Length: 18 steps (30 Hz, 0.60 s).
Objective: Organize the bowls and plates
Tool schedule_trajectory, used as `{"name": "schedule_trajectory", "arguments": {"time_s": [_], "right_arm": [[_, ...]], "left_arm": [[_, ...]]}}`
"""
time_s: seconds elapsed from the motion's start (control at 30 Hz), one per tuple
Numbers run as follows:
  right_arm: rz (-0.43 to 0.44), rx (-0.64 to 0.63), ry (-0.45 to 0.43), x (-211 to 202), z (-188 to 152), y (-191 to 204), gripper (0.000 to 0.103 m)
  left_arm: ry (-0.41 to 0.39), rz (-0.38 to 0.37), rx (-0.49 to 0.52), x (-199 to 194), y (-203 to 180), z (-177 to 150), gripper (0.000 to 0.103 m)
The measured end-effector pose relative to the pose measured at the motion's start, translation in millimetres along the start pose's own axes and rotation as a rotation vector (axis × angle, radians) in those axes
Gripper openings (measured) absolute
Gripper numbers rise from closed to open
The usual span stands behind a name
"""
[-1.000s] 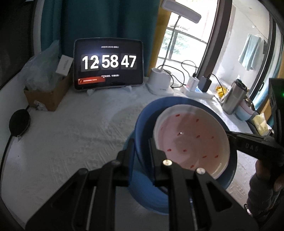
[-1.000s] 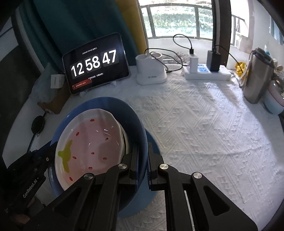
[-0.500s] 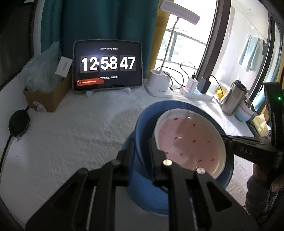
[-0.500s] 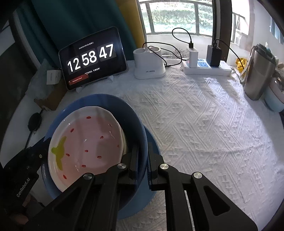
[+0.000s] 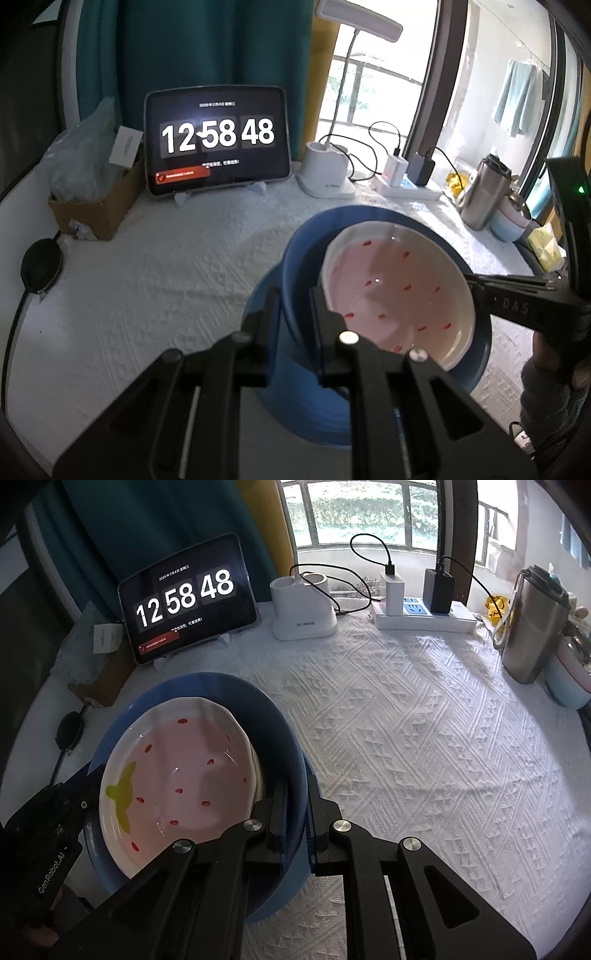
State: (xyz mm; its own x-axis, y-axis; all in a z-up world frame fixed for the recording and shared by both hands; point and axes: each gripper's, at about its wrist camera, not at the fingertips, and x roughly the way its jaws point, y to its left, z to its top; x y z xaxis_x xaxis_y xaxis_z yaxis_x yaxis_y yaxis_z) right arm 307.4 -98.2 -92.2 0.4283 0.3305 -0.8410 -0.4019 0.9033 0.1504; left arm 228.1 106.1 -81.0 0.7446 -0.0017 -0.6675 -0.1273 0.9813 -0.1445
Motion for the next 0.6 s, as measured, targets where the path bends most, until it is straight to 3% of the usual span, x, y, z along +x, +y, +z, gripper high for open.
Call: {"name": "schedule_trajectory", "arguments": {"time_s": [0.3,0.5,0.6], "right_arm": [[0.001,0.002,-0.004,-0.5,-0.5,-1.4,0.012],[-0.011,0.021,-0.002,-2.3,-3.0,-2.8,0.018],[-0.026,0.020,-0.001,-3.3,-4.3,-3.1,0.022]], "left_arm": [[-0.002,0.013,-0.013,0.4,-0.3,0.4,0.018],[-0.001,0.043,0.009,-2.6,-5.0,-1.7,0.020],[-0.003,0.048,-0.001,-5.5,-3.6,-2.0,0.026]]}}
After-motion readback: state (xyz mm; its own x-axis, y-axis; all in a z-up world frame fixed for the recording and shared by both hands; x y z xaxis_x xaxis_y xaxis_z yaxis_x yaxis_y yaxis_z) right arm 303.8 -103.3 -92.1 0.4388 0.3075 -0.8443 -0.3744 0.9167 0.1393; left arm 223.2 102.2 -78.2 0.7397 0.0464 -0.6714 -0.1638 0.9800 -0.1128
